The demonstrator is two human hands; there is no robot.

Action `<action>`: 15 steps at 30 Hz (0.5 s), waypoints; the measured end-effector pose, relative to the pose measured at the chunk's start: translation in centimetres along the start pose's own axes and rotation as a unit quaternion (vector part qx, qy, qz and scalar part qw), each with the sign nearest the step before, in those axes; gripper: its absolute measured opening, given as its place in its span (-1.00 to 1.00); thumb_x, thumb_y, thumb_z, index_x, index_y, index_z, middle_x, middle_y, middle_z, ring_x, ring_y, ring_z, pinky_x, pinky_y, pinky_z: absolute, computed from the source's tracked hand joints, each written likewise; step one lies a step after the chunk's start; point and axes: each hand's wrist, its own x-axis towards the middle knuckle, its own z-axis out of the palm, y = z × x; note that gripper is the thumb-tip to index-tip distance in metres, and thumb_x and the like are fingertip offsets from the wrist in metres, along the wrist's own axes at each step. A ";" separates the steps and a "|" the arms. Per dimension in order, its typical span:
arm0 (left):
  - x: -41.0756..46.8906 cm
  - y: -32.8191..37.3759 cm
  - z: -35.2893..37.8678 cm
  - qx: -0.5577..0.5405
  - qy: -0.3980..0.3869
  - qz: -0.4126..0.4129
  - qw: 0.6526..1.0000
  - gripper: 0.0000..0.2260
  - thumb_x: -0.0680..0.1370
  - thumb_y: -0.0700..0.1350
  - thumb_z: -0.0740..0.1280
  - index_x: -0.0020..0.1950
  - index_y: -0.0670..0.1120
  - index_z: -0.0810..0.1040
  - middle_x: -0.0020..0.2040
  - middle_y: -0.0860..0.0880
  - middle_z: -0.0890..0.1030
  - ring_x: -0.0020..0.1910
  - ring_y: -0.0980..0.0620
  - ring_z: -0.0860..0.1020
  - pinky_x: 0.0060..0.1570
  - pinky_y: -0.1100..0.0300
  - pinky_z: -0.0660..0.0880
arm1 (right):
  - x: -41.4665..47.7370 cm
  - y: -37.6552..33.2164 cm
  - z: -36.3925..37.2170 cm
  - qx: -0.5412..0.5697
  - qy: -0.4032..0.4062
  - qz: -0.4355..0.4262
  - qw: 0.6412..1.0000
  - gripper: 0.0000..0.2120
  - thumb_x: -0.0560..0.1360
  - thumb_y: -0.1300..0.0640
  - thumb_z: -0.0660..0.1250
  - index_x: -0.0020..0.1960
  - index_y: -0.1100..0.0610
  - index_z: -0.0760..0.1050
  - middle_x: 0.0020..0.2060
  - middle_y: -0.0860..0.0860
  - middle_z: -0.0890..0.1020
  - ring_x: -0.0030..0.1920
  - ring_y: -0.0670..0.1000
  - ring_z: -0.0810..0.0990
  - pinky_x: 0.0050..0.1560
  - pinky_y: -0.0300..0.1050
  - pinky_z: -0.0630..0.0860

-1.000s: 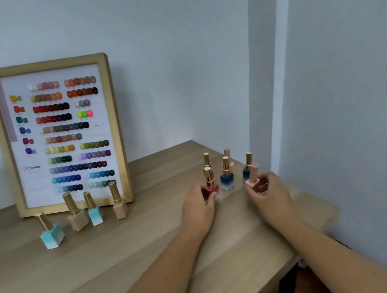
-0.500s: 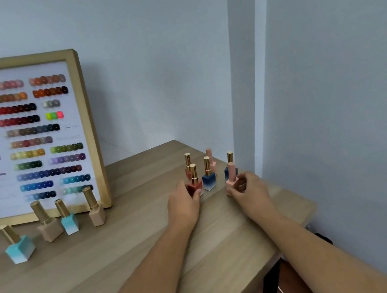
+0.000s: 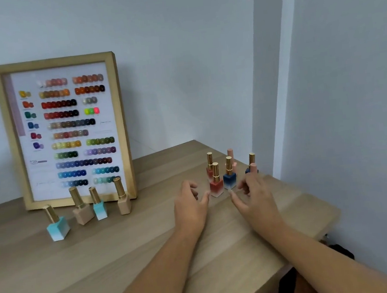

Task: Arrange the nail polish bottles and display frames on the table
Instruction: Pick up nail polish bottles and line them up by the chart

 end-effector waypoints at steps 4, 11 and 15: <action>-0.1 -2.1 -3.3 0.082 0.000 0.039 0.996 -0.74 0.47 0.01 0.38 0.08 0.01 0.41 -0.09 0.08 0.47 -0.14 0.14 0.44 -0.19 0.32 0.34 | 0.2 -3.0 3.1 0.061 -0.050 -0.001 0.997 -0.80 0.40 0.12 0.41 -0.09 0.03 0.39 -0.21 -0.12 0.43 -0.20 -0.17 0.42 -0.14 -0.35 0.36; -0.9 -7.2 -11.9 0.131 0.077 0.018 0.988 -0.78 0.47 -0.05 0.38 0.05 0.00 0.42 -0.04 0.04 0.48 -0.09 0.13 0.45 -0.10 0.29 0.41 | 0.8 -9.0 10.5 0.138 -0.135 -0.006 0.981 -0.76 0.40 0.11 0.42 0.03 0.06 0.47 -0.12 -0.08 0.48 -0.14 -0.12 0.44 -0.19 -0.39 0.31; -1.7 -9.7 -16.4 0.139 0.149 -0.022 0.979 -0.79 0.47 -0.09 0.39 0.03 -0.02 0.41 -0.02 0.02 0.47 -0.10 0.12 0.45 -0.10 0.28 0.40 | 1.1 -12.2 14.5 0.166 -0.172 -0.006 0.971 -0.67 0.40 0.10 0.43 0.12 0.10 0.48 -0.02 -0.01 0.52 -0.09 -0.10 0.44 -0.12 -0.33 0.32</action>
